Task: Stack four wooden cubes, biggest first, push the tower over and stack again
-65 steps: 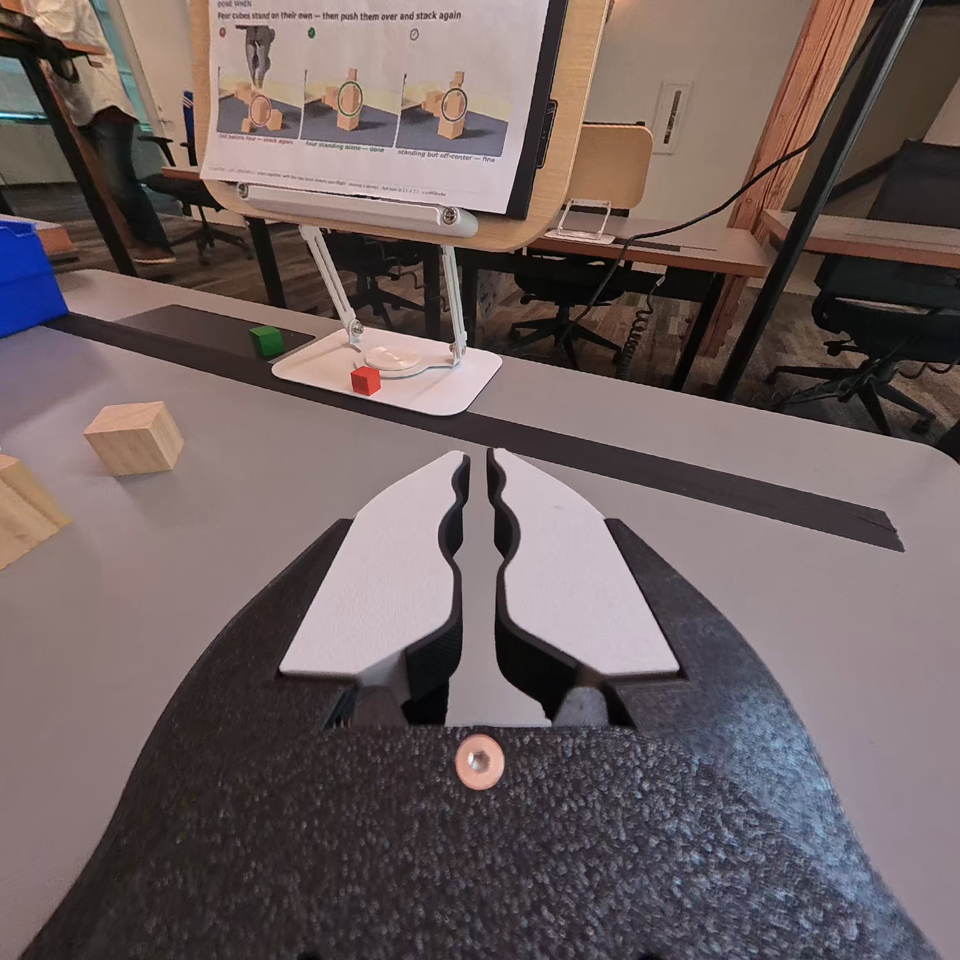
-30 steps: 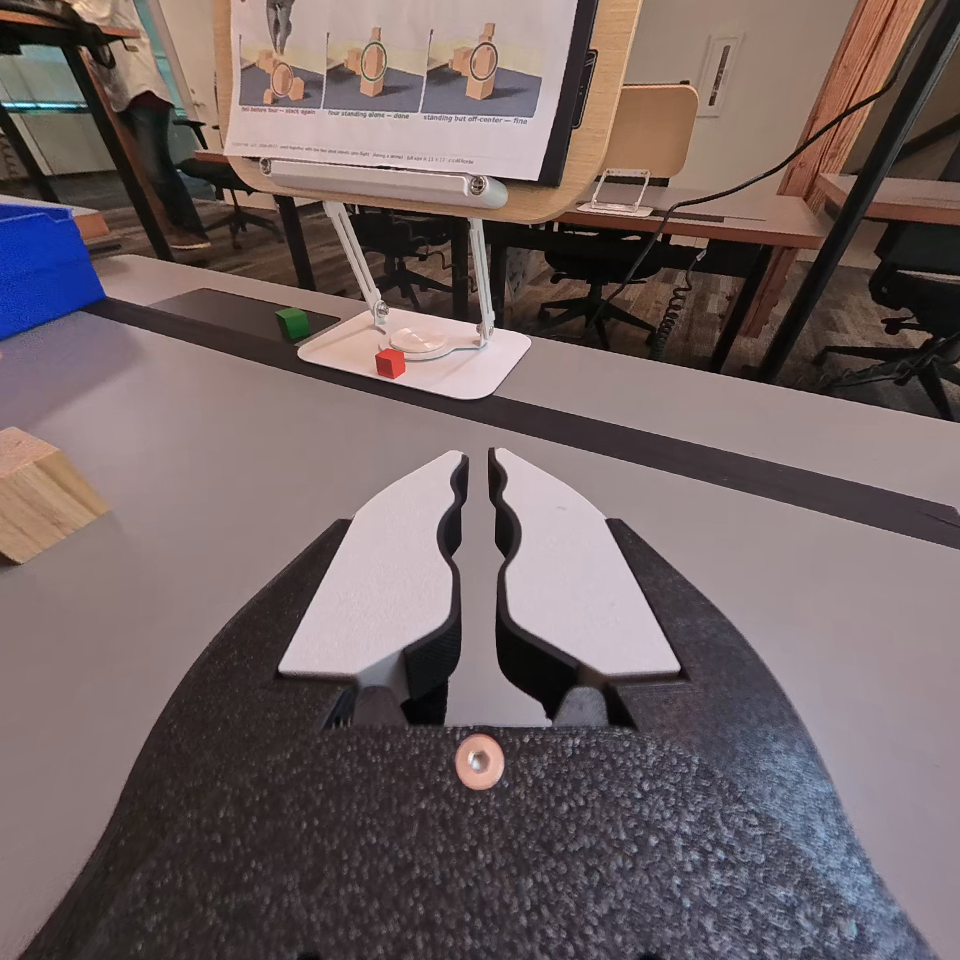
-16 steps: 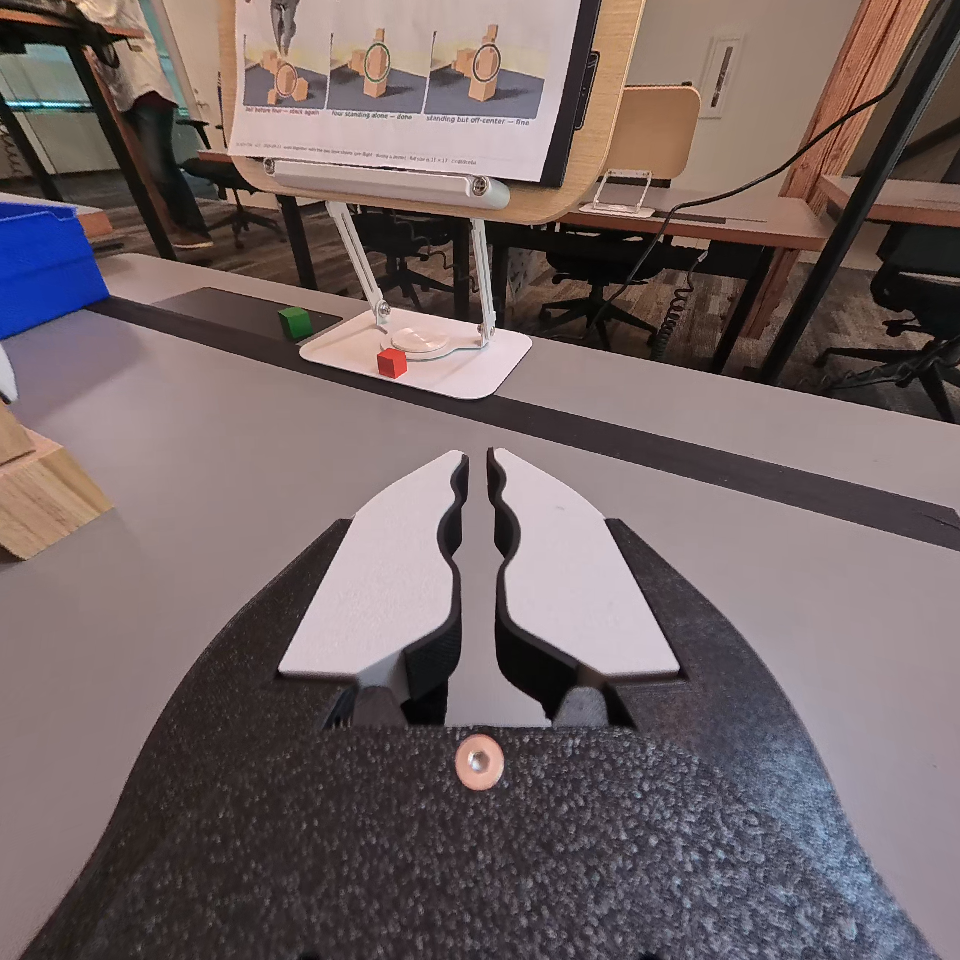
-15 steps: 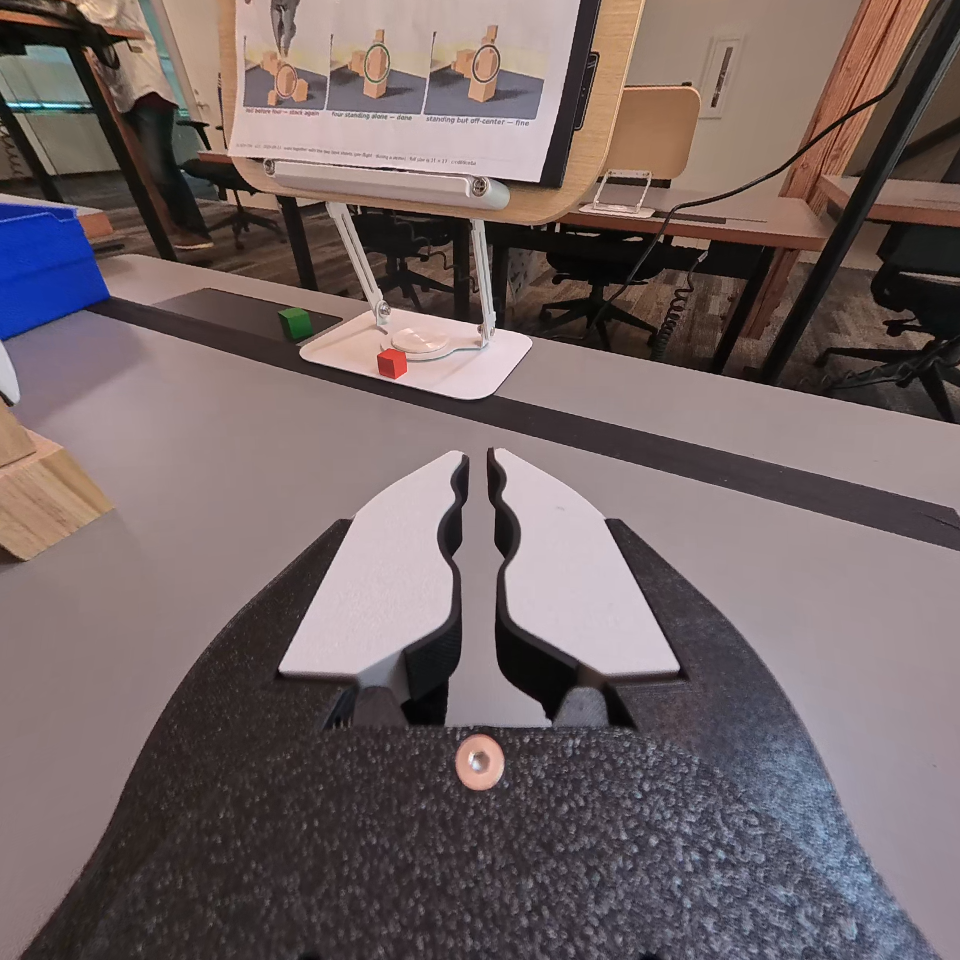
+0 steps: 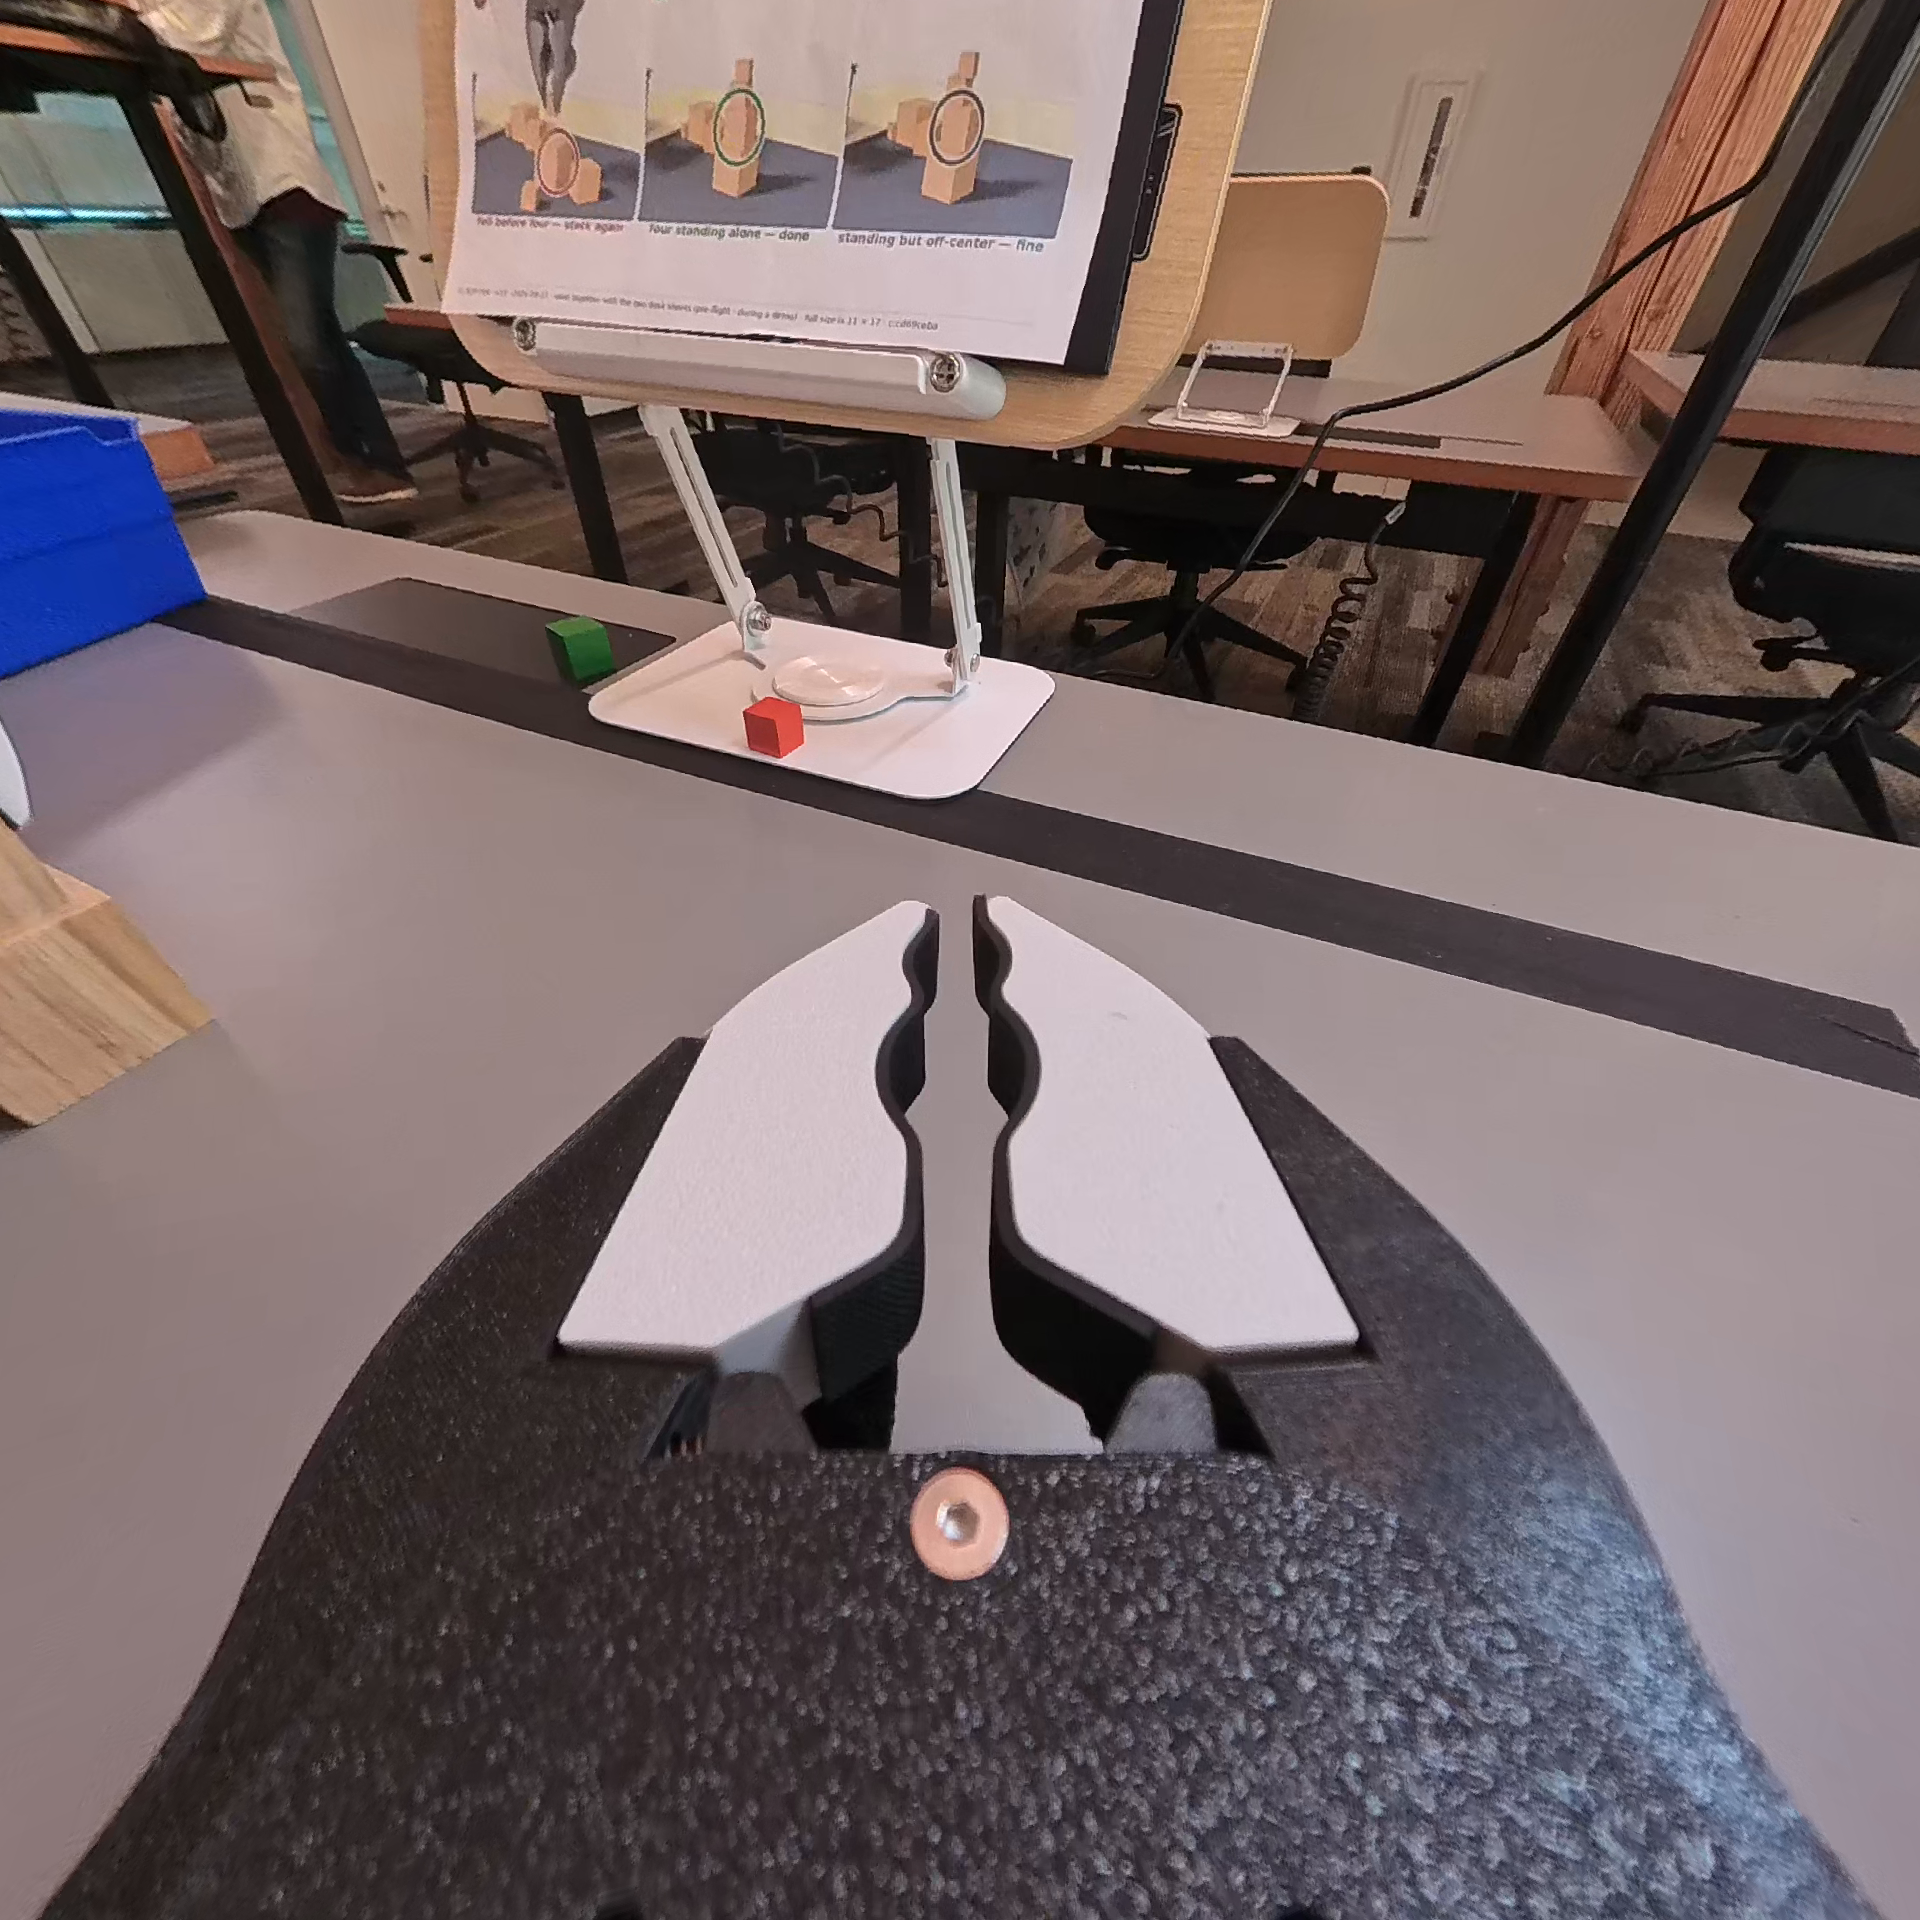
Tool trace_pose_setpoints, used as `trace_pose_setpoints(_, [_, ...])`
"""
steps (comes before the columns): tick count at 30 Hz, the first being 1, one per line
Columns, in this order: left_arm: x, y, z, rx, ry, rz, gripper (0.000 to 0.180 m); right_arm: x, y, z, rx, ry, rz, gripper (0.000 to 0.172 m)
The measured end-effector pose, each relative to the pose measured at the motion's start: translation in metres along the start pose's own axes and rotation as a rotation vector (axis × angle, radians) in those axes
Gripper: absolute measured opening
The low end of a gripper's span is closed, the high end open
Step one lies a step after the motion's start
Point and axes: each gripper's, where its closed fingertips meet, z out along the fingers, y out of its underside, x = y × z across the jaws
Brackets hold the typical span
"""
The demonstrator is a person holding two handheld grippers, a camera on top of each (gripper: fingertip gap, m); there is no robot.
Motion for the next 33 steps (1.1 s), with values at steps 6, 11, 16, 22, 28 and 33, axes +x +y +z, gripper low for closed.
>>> trace_pose_setpoints(6, [-0.0001,0.0009,-0.0003,-0.01,0.012,0.005,0.044,0.0004,-0.0002,0.0,0.003,0.003,-0.005,0.006])
trace_pose_setpoints(11, [0.0,0.0016,-0.0004,-0.02,0.017,0.008,0.045,0.0019,-0.001,-0.0004,0.008,0.009,-0.005,0.006])
trace_pose_setpoints(16, [-0.0001,0.0019,-0.0005,-0.025,0.012,0.005,0.045,0.0021,-0.0012,-0.0008,0.009,0.01,-0.003,0.006])
trace_pose_setpoints(22, [-0.0013,0.0035,-0.0019,-0.029,-0.002,0.0,0.045,0.0018,-0.0012,-0.0008,0.01,0.009,-0.004,0.006])
trace_pose_setpoints(28, [-0.0014,0.0036,-0.0019,-0.027,-0.003,-0.004,0.045,0.0012,-0.0005,-0.0006,0.008,0.008,-0.006,0.006])
trace_pose_setpoints(33, [-0.0026,0.0024,-0.0024,-0.017,-0.017,-0.009,0.05,0.0011,0.0,-0.0005,0.006,0.007,-0.007,0.006])
